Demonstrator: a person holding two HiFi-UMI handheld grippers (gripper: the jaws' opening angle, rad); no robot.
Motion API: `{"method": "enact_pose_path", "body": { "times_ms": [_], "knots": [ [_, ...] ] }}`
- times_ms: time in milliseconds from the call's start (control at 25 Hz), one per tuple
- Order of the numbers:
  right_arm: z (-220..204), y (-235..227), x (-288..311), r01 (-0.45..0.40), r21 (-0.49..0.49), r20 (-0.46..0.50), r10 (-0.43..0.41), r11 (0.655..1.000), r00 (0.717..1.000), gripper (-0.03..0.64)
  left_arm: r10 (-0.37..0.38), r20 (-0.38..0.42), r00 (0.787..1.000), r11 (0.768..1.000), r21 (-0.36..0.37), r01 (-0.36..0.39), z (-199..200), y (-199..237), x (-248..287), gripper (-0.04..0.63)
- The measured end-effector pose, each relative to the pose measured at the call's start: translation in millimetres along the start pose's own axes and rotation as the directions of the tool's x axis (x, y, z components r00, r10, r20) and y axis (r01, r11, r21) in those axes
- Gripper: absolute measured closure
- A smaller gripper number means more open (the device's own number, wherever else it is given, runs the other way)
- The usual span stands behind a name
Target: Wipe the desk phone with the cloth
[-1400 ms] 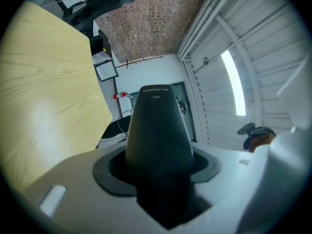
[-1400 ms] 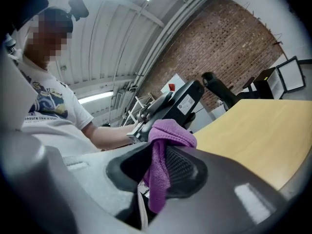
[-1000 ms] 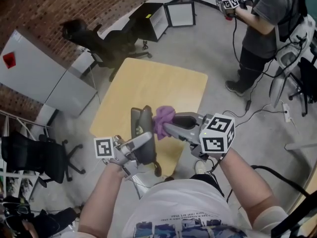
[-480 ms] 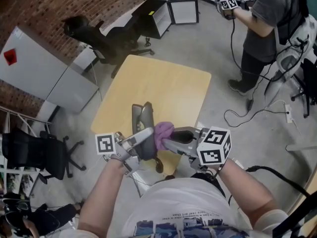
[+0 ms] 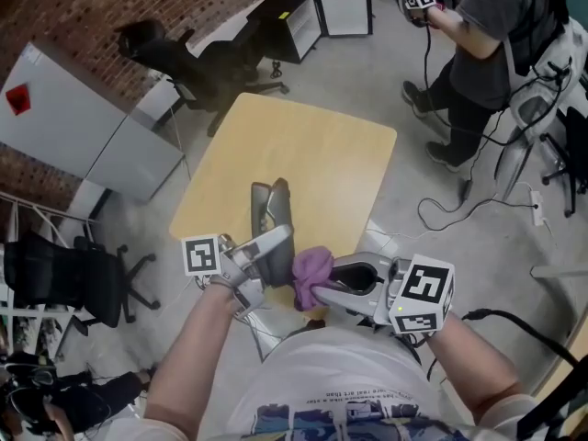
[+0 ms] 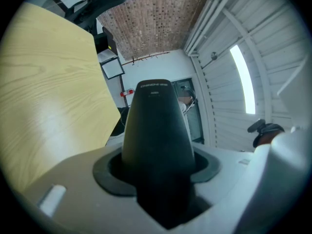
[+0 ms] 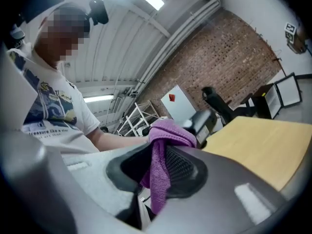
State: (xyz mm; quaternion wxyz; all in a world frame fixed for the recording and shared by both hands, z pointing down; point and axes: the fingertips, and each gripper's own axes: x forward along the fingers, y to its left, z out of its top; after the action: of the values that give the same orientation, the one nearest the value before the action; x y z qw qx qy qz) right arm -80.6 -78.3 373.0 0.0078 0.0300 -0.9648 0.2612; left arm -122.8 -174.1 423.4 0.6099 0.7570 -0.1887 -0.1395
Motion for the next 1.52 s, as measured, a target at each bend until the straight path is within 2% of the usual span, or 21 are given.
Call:
{"method": "enact_pose_path", "body": {
  "times_ms": [80, 160, 240, 440, 720, 1000, 1160, 1400, 1520],
  "knots": [
    [25.2, 15.5, 5.0, -0.037, -0.048, 0.047, 0.039, 0.998, 0.998, 0.526, 0.006, -0.002, 1.000, 1.000, 0.001, -0.006, -0.4, 1.6, 0.2, 0.305],
    [35.5, 25.9, 13.9, -0.070, -0.081, 0.055, 0.075, 0.994, 0.996, 0.526, 0.002, -0.002, 1.000, 1.000, 0.001, -0.002, -0.3, 0.3, 2.5, 0.305],
    [25.5, 26.6, 23.3, -0.084, -0.080, 0.025, 0.087, 0.993, 0.996, 0.526, -0.005, -0.002, 1.000, 1.000, 0.001, 0.005, -0.7, -2.8, 4.8, 0.305],
    [-20.0, 13.3, 25.6, -0.073, 0.008, -0.046, 0.073, 0.997, 0.996, 0.526, -0.016, -0.006, 1.000, 1.000, 0.004, 0.016, -0.8, -8.0, 4.6, 0.305],
    [-50.5, -2.3, 16.9, -0.025, 0.043, -0.112, 0.030, 0.999, 0.993, 0.526, -0.025, 0.004, 1.000, 1.000, -0.005, 0.025, -1.9, -10.3, -7.5, 0.305],
    [-64.3, -38.9, 2.7, 0.083, 0.055, -0.136, -0.075, 0.995, 0.988, 0.526, -0.037, -0.009, 0.999, 0.999, 0.007, 0.037, -8.1, -14.8, -7.4, 0.305],
    [-42.1, -61.8, -7.7, 0.146, 0.021, -0.101, -0.143, 0.989, 0.984, 0.526, -0.039, -0.030, 0.999, 0.999, 0.009, 0.039, -16.6, -15.7, -6.1, 0.305],
    [31.1, -105.4, -12.3, 0.273, -0.009, 0.041, -0.272, 0.962, 0.961, 0.526, -0.047, -0.070, 0.996, 0.998, 0.025, 0.049, -31.4, -20.7, -6.5, 0.305],
    [49.3, -113.1, -7.3, 0.288, -0.009, 0.080, -0.287, 0.958, 0.955, 0.526, -0.046, -0.086, 0.995, 0.998, 0.031, 0.048, -41.1, -21.0, -6.1, 0.305]
  ]
}}
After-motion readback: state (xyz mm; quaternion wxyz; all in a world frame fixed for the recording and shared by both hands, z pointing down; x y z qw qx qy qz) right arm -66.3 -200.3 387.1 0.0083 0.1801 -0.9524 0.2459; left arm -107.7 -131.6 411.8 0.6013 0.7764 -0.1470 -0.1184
